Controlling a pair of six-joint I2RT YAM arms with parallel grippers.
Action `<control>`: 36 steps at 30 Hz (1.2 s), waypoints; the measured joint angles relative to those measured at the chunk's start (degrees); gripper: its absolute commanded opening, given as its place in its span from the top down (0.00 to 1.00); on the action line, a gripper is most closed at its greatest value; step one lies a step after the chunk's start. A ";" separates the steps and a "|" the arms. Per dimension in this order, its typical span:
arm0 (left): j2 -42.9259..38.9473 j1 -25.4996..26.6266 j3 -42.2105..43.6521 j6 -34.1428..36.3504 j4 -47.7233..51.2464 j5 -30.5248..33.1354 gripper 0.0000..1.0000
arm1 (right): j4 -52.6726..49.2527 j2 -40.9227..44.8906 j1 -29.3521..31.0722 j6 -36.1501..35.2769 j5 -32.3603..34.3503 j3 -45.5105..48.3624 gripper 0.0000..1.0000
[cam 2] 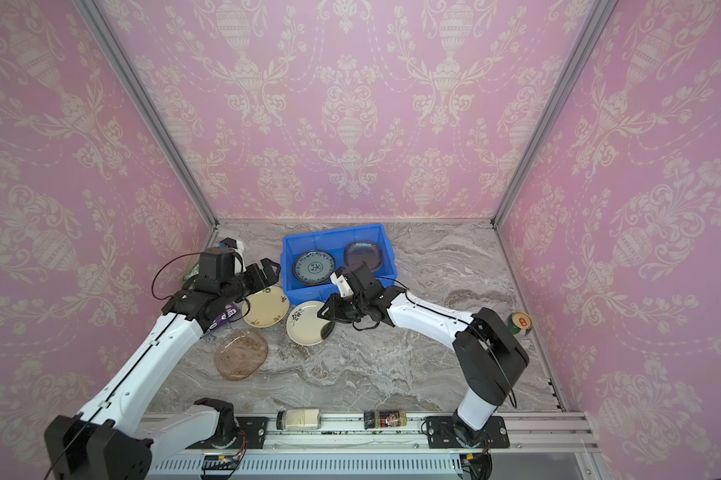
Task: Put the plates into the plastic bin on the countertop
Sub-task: 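Open and raise the left gripper while the right gripper moves toward the cream plates, then close the right gripper on the rim of the pinkish ribbed glass plate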
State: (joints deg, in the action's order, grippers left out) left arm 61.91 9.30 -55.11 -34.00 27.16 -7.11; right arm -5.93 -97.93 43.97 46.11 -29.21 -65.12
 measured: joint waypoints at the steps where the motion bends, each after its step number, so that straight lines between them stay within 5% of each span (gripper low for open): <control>1: -1.51 -0.90 0.96 -0.09 0.94 -0.48 0.01 | 0.35 -1.84 0.96 0.33 -0.63 -1.05 0.72; 10: -9.66 -11.58 7.32 -3.13 3.21 -7.65 0.01 | 2.78 -14.97 7.02 2.69 -5.27 -13.44 0.66; 17: -10.56 -19.15 13.60 -9.94 -4.13 -15.58 0.01 | 1.03 -25.05 9.77 4.09 -6.62 -23.47 0.67; 36: -13.07 -23.43 16.26 -12.02 -7.56 -18.49 0.01 | -12.70 -35.85 12.70 2.38 -6.56 -36.54 0.68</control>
State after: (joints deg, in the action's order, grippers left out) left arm 48.84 -14.13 -38.85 -46.02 19.59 -25.61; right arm -18.63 -133.78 56.66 48.49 -35.77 -101.67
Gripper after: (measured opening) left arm 0.993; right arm 0.325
